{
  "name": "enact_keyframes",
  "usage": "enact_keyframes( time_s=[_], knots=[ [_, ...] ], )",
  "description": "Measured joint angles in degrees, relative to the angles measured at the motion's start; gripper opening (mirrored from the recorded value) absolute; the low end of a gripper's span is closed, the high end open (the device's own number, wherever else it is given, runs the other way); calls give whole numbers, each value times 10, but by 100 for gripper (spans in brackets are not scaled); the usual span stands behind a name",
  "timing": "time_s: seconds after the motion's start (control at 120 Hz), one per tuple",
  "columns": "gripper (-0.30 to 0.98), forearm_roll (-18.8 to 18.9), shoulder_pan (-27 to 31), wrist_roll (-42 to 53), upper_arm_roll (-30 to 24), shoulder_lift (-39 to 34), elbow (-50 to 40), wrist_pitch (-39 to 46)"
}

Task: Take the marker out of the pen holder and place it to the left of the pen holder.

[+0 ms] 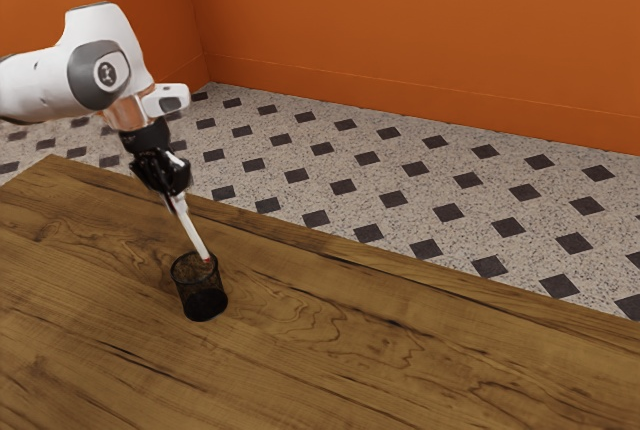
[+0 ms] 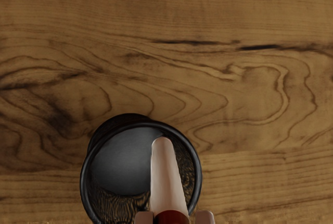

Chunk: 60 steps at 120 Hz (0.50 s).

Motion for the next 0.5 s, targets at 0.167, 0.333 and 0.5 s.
enact_keyframes(
  time_s=[0.167, 0.333, 0.5],
  knots=[
    [-9, 95, -14, -8, 1, 14, 89, -124],
    [-10, 166, 14, -33, 5, 108, 183, -271],
    [-10, 188, 18, -57, 27, 215, 238, -375]
  ],
)
